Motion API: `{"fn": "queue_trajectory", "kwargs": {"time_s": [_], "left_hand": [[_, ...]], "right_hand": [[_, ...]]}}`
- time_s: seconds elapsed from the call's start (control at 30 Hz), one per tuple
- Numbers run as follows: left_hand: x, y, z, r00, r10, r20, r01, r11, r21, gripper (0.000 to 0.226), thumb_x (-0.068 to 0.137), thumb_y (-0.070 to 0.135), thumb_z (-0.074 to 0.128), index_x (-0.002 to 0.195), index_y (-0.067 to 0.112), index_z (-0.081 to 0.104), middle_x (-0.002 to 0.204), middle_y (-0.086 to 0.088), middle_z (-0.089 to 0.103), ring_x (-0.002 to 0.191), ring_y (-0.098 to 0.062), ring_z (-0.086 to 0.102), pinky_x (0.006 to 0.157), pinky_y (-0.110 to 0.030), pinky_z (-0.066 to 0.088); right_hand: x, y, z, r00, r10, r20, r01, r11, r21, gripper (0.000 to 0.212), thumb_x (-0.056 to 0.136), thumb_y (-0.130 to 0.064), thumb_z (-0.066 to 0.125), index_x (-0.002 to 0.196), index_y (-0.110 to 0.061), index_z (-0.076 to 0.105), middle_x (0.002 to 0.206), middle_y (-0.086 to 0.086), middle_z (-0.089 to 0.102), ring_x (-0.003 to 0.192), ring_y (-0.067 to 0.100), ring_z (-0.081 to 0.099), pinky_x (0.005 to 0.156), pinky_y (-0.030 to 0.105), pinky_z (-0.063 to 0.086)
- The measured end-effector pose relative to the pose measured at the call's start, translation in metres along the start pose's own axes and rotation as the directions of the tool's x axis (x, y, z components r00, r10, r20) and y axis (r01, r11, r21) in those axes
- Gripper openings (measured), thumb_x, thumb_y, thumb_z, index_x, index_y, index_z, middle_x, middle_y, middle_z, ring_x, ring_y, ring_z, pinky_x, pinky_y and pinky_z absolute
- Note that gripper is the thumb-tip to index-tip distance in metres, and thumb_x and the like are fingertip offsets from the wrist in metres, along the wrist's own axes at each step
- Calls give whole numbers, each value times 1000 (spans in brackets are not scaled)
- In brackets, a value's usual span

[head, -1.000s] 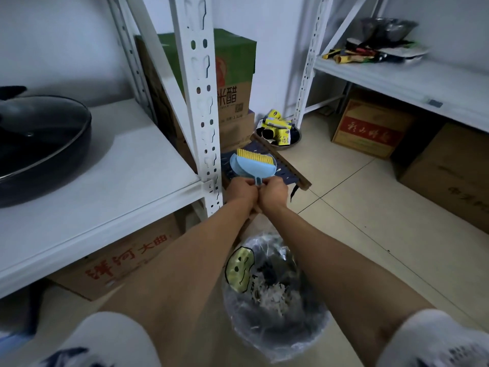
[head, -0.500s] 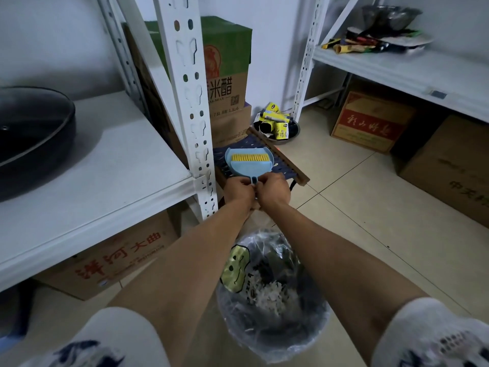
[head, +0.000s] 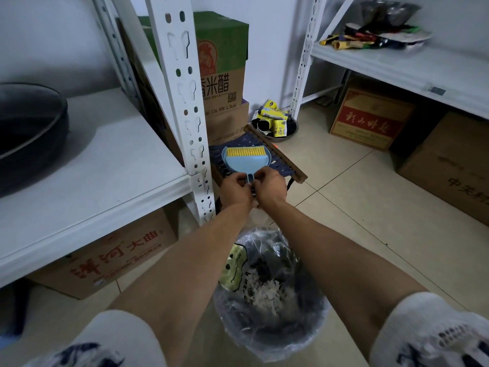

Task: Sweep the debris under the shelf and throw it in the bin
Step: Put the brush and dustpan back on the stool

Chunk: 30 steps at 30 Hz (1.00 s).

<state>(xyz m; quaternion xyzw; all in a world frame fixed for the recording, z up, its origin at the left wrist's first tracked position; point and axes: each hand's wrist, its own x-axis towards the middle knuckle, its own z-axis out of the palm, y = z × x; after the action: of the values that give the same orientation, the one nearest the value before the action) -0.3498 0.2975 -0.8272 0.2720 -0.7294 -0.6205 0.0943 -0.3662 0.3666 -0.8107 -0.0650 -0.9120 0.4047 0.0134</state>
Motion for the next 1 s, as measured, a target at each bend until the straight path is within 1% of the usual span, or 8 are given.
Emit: {"fn": "queue_trajectory", "kwargs": {"time_s": [0.13, 0.3, 0.47, 0.57, 0.63, 0.7, 0.87, 1.0], "left_hand": [[2, -6, 2, 1000, 21, 7, -21, 1000, -5, 32, 86, -3, 63, 115, 9, 70, 111, -12, 73, 100, -29, 69, 92, -47, 57], [0, -5, -1, 995, 100, 24, -101, 993, 61, 31, 93, 2, 56, 121, 8, 67, 123, -11, 69, 115, -26, 63, 98, -32, 50], [3, -5, -4, 992, 119, 47, -122, 991, 57, 35, 93, 1, 56, 127, 8, 63, 129, -11, 66, 121, -26, 60, 107, -40, 48], [5, -7, -5, 988, 135, 68, -140, 987, 72, 33, 93, 1, 56, 124, 8, 66, 126, -10, 67, 117, -24, 62, 103, -37, 50], [4, -8, -6, 984, 151, 97, -161, 982, 103, 28, 94, 3, 55, 119, 7, 69, 119, -10, 71, 104, -17, 63, 90, -27, 49], [4, -8, -5, 980, 162, 115, -177, 975, 136, 26, 94, 3, 55, 115, 5, 70, 114, -12, 72, 100, -18, 63, 84, -26, 47], [9, -7, -9, 974, 148, 172, -188, 952, 244, 27, 91, 5, 59, 116, 8, 70, 118, -12, 71, 111, -29, 65, 97, -44, 54], [-6, 2, -25, 952, 285, 108, -305, 879, 367, 23, 91, 15, 58, 110, 14, 73, 118, -8, 67, 106, -24, 65, 89, -30, 52]], "right_hand": [[-2, 2, 1, 998, -54, -14, 53, 998, -33, 23, 89, -10, 59, 111, -12, 64, 110, 14, 70, 101, 30, 66, 86, 40, 56], [-4, 2, 8, 990, -137, -19, 135, 987, -92, 29, 91, -11, 54, 117, -12, 67, 114, 15, 69, 104, 30, 65, 89, 37, 54], [-2, 4, 14, 986, -169, 7, 168, 977, -131, 31, 91, -13, 51, 116, -15, 68, 115, 16, 66, 102, 32, 65, 85, 37, 54], [0, 5, 16, 984, -177, 5, 176, 975, -136, 31, 91, -10, 50, 117, -14, 67, 117, 17, 64, 103, 32, 64, 87, 37, 54], [0, 6, 16, 985, -171, 6, 171, 975, -139, 31, 91, -9, 49, 117, -12, 67, 119, 17, 62, 105, 31, 63, 89, 36, 52], [0, 7, 16, 986, -168, 1, 167, 977, -134, 32, 91, -7, 49, 117, -11, 67, 120, 16, 62, 105, 31, 63, 90, 35, 53], [3, 10, 16, 990, -141, 15, 142, 983, -114, 31, 88, -5, 54, 113, -13, 70, 116, 15, 67, 102, 30, 66, 83, 34, 54], [-5, 8, 6, 996, -51, -71, 50, 999, -17, 25, 92, -16, 50, 104, -9, 71, 107, 14, 69, 95, 30, 66, 78, 33, 52]]}}
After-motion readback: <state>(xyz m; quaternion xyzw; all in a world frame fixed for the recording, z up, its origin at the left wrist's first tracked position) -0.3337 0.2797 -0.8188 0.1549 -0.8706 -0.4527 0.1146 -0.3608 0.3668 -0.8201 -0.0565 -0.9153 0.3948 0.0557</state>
